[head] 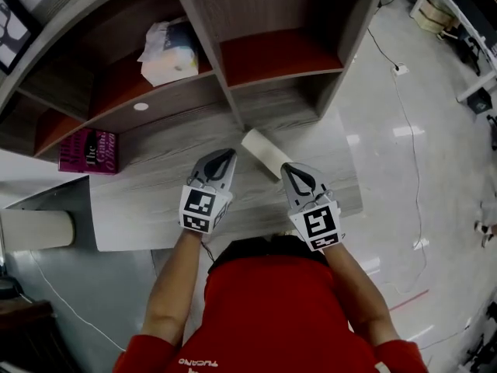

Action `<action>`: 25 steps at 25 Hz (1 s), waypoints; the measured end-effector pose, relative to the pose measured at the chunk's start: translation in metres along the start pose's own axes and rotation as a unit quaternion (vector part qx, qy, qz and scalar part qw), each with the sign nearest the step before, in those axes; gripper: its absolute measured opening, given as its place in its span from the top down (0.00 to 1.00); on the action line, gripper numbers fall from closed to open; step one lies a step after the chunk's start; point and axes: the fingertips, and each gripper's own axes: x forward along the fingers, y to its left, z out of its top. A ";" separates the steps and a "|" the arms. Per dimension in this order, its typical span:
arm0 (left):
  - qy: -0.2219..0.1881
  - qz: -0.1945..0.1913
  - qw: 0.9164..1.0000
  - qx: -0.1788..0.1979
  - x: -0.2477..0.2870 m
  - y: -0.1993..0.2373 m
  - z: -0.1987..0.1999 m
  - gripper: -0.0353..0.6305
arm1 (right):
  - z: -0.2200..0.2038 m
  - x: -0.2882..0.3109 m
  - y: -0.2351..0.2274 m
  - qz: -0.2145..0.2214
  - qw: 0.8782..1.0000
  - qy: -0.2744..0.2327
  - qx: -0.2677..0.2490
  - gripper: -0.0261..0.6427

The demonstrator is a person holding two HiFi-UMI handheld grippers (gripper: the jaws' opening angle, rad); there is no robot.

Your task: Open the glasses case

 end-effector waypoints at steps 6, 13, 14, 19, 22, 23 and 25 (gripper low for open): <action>0.042 -0.020 0.999 -0.009 0.026 0.011 -0.025 0.93 | -0.013 0.023 -0.006 -0.005 0.999 0.031 0.004 0.90; 0.100 -0.063 0.993 -0.019 0.051 0.016 -0.058 0.93 | -0.042 0.045 -0.002 -0.002 0.996 0.089 0.007 0.78; 0.108 -0.069 0.992 -0.018 0.055 0.016 -0.063 0.92 | -0.046 0.047 -0.001 -0.001 0.995 0.097 0.006 0.76; 0.145 -0.105 0.984 -0.010 0.068 0.014 -0.082 0.80 | -0.064 0.055 -0.001 0.000 0.991 0.135 0.001 0.67; 0.161 -0.126 0.979 -0.003 0.074 0.013 -0.089 0.74 | -0.076 0.057 -0.003 0.001 0.986 0.167 -0.005 0.63; 0.167 -0.133 0.977 0.000 0.076 0.013 -0.092 0.73 | -0.079 0.057 -0.002 0.003 0.985 0.174 -0.004 0.61; 0.181 -0.148 0.972 0.011 0.080 0.013 -0.097 0.72 | -0.086 0.059 -0.002 0.006 0.982 0.187 -0.003 0.58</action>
